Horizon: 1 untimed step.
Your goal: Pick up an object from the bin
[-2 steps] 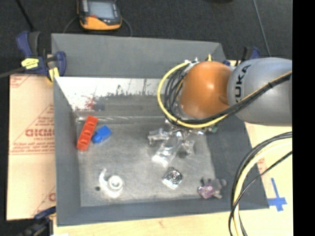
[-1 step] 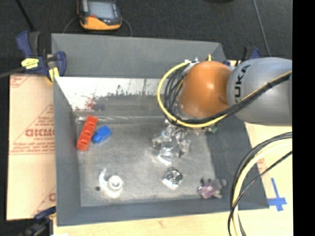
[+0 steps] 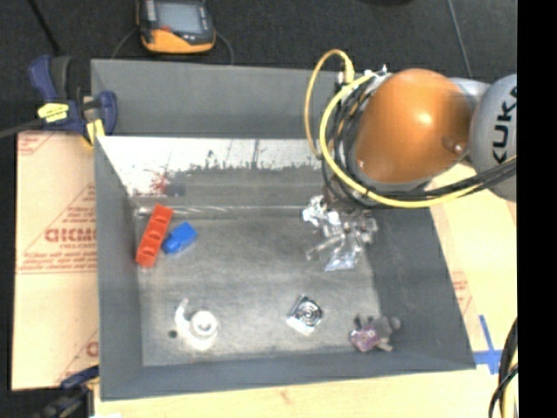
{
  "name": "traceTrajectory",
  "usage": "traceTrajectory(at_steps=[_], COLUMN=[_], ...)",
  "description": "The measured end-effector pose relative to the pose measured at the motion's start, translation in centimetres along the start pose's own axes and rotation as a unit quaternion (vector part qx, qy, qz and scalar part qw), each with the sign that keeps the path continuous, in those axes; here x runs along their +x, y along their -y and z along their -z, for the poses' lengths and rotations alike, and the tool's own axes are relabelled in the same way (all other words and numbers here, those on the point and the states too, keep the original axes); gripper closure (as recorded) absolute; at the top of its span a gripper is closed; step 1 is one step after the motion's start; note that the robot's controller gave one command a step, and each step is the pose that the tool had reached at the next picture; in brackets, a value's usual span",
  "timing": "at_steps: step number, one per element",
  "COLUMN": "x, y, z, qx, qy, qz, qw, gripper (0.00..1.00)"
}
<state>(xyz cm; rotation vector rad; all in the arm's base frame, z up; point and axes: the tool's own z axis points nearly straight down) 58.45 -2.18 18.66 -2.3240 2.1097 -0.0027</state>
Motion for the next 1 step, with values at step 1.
traceTrajectory(at_steps=[1], x=[0.17], y=[-0.81], z=[4.23], qx=[-0.001], qy=[0.0004], qz=[0.066], qw=[0.9978], gripper=[1.00])
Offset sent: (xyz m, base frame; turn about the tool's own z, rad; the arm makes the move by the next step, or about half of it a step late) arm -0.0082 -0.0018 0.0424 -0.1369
